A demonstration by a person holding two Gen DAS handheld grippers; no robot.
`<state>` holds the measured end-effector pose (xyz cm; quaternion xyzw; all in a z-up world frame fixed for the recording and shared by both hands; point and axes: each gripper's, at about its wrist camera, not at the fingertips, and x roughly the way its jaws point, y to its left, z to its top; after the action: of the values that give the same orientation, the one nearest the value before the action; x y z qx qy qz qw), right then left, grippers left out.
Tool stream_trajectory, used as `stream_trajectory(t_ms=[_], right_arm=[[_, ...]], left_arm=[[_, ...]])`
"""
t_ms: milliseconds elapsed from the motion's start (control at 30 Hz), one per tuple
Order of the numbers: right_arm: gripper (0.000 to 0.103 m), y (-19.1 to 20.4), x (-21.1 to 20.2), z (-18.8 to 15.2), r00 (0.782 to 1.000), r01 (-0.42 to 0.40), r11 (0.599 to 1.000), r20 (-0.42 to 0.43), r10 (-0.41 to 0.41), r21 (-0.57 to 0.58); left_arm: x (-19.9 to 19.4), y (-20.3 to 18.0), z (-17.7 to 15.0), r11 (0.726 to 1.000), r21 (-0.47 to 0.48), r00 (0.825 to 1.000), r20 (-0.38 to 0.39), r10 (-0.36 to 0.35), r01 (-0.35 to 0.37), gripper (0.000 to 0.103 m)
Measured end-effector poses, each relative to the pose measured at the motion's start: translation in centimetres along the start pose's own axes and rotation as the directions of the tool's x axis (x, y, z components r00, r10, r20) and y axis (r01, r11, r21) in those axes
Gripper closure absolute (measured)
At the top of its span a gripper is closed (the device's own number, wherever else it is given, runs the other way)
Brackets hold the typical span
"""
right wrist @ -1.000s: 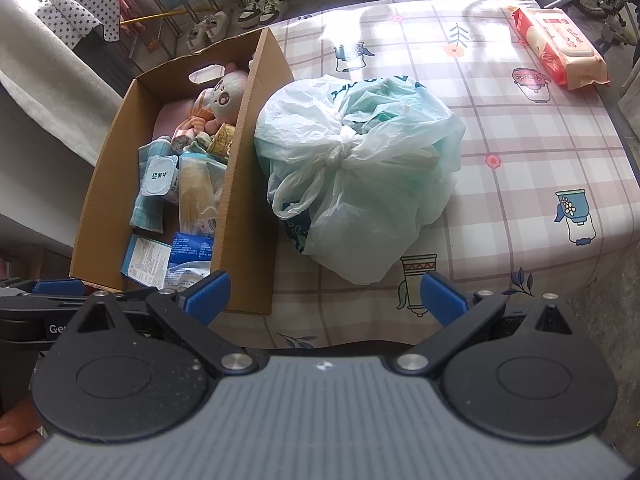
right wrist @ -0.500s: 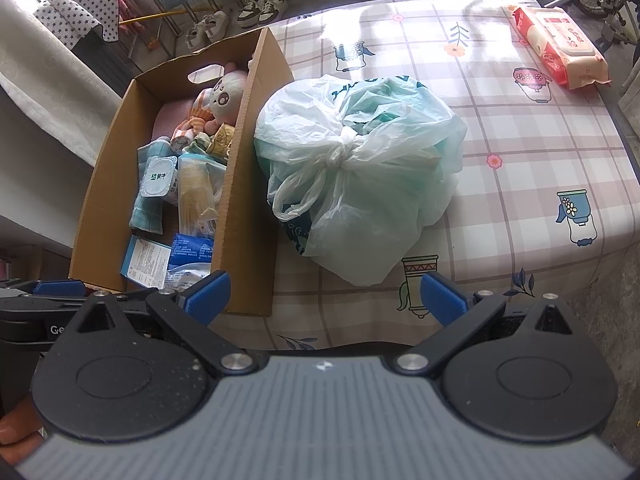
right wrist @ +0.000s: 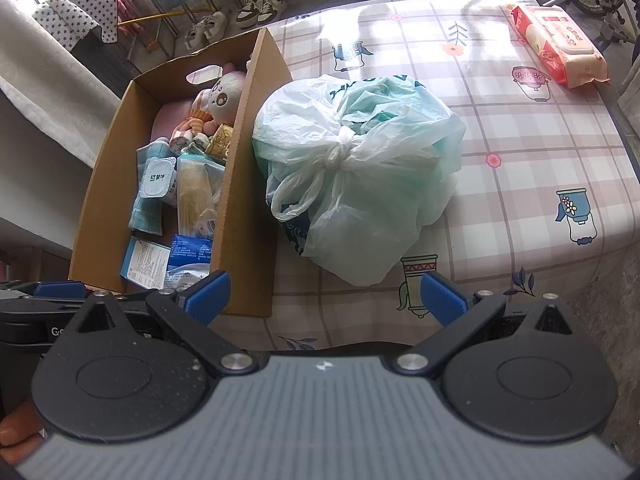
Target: Organize soft objects
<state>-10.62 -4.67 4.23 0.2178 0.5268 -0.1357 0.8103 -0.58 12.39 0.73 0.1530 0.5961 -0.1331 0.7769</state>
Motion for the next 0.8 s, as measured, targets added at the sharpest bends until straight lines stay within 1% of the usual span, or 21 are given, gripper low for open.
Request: stream_trajectory(t_ms=[800], right_arm=[[0.001,-0.03,0.27,0.06,1.0,-0.001,1.0,-0.001,0.001,-0.001]], left_arm=[[0.21,0.07,-0.01,1.0,0.004,1.0,-0.009,-0.003,0.003,0.005]])
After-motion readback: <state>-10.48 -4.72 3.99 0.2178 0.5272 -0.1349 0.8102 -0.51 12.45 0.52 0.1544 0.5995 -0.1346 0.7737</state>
